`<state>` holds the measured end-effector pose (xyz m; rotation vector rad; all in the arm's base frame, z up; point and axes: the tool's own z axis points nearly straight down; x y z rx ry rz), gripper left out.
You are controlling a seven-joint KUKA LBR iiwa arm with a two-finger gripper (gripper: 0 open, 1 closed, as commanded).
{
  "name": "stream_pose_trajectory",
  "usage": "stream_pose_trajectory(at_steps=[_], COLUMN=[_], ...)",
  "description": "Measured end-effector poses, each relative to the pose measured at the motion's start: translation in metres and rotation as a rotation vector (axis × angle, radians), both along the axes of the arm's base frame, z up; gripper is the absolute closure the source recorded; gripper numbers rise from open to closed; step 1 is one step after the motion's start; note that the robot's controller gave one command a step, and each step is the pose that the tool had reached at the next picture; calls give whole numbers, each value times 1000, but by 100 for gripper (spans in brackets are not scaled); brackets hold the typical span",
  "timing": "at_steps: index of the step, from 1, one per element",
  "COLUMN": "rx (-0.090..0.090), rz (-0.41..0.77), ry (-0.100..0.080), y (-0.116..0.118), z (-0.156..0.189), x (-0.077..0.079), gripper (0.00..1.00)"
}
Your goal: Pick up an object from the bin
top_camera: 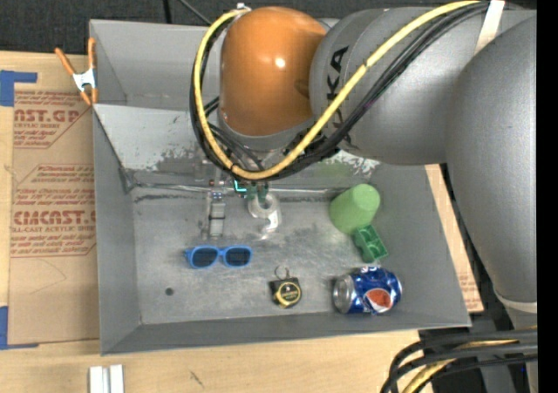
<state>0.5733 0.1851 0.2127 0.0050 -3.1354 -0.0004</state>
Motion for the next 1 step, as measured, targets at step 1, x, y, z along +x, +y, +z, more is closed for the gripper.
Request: stream_pose_trajectory(at_steps=[1], rx=[-3], rz=[-164], ry=[2], y=[-42], z=[-148], x=[-40], gripper=[0])
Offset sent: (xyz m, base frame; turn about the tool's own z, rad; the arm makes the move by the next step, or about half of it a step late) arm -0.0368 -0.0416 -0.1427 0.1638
